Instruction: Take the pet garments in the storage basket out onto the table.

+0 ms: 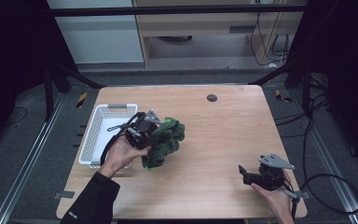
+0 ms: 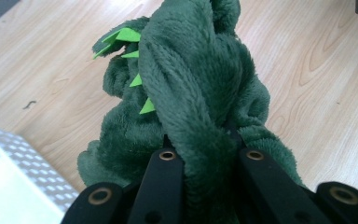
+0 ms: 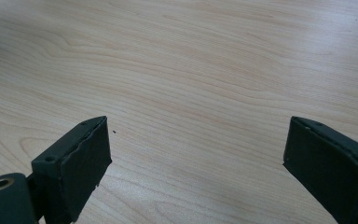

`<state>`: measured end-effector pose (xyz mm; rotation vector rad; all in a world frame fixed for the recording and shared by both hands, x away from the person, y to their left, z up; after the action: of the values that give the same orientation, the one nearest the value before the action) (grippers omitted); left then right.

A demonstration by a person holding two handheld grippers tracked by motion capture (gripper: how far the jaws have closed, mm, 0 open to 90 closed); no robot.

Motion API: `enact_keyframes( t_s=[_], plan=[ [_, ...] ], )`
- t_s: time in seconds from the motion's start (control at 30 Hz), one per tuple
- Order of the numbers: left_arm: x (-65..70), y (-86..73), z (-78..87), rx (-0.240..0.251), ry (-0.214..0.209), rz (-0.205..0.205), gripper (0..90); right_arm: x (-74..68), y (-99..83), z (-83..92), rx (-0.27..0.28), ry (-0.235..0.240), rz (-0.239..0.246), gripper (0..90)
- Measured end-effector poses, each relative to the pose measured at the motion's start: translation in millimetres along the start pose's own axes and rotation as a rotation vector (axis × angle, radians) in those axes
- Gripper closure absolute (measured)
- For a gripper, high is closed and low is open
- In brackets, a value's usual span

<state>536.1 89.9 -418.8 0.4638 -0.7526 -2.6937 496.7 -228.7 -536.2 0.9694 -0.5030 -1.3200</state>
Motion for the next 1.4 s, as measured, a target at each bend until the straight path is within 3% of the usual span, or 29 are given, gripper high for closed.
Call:
enact_keyframes(
  t_s=[0.73, 1.4],
  plan=[
    [33.8, 12.1, -42.7, -0.021, -0.09, -0.056, 83.8, 2.8, 0.3, 0.4, 0.004, -0.011, -0.001, 7.1],
    [57.2, 17.2, -67.9, -0.047, -0.137, -0.099, 83.7, 4.4, -0.4, -0.3, 0.002, -0.02, 0.008, 7.2]
  ],
)
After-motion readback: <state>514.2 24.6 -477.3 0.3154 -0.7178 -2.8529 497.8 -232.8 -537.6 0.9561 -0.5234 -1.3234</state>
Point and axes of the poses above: each handheld gripper's, and its own axes: z roughly backward along the jaws, y roughly out of its top, x roughly to its right, the point moved 10 cm from there along -z, roughly forward along the jaws, and after that the axes turned 15 degrees about -z, right-handed, at the moved point
